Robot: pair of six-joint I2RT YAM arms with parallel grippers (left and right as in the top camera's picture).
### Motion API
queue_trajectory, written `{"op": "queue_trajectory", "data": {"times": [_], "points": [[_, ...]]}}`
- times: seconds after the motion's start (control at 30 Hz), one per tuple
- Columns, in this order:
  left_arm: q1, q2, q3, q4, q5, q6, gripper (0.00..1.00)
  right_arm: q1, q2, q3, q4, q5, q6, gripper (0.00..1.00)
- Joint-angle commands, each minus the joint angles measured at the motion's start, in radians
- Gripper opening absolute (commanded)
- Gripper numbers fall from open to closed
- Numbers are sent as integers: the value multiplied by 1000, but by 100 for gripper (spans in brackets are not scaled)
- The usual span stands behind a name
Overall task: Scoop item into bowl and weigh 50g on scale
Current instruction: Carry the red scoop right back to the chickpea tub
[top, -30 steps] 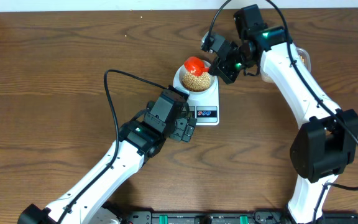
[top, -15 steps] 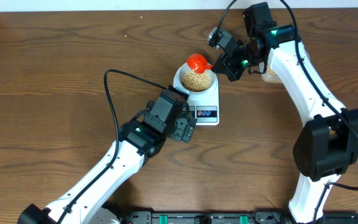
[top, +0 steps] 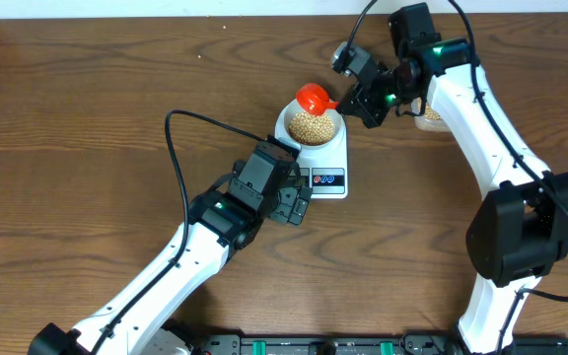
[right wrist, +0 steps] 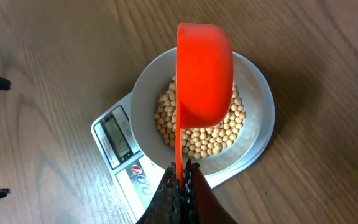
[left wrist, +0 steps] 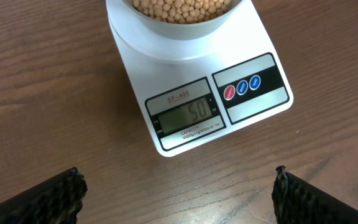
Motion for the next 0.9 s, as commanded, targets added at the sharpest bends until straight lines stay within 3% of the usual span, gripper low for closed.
{"op": "queue_trajectory", "data": {"times": [0.0, 0.87], "points": [[5, 3, -10, 0, -9, -2, 98, -23, -31, 26, 3, -67, 11, 1], [5, 3, -11, 0, -9, -2, 98, -186, -38, 28, 18, -293, 87, 1]]}}
